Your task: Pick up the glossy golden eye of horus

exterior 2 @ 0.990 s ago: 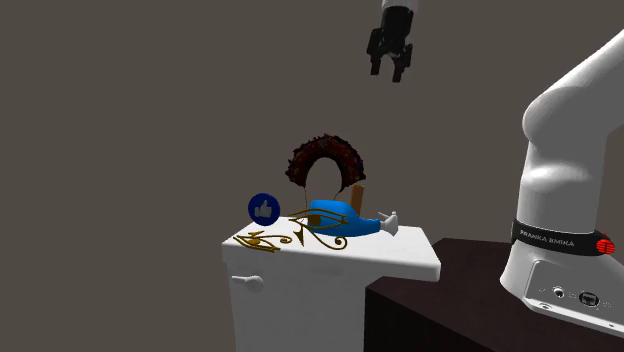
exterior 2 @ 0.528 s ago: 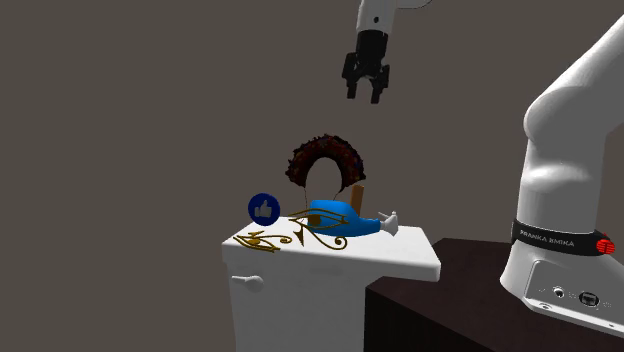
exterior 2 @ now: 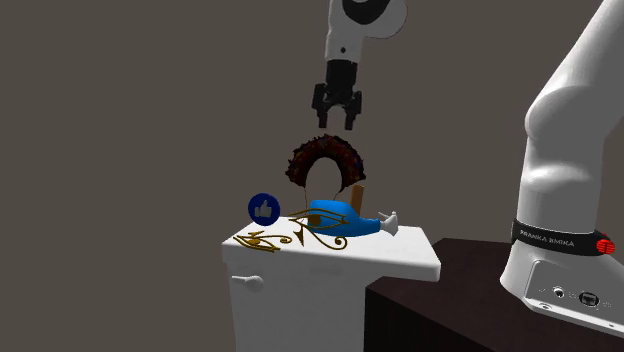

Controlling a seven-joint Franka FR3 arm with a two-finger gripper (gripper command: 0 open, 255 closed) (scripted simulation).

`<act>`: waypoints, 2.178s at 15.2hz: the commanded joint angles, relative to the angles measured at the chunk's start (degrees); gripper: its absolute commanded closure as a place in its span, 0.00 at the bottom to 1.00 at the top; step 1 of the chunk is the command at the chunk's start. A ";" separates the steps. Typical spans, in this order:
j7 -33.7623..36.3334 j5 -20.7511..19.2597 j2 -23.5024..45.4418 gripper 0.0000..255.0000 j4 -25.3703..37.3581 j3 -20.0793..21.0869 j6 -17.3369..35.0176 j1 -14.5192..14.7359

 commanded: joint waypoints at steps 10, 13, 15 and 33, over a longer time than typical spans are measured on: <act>12.78 -7.37 21.79 0.00 6.72 8.34 11.88 1.23; 17.05 -11.26 28.52 0.00 9.96 9.37 13.91 2.29; 19.86 -14.01 33.08 0.00 12.47 9.56 14.89 3.40; 30.42 -25.50 56.28 0.00 26.15 5.60 20.03 11.84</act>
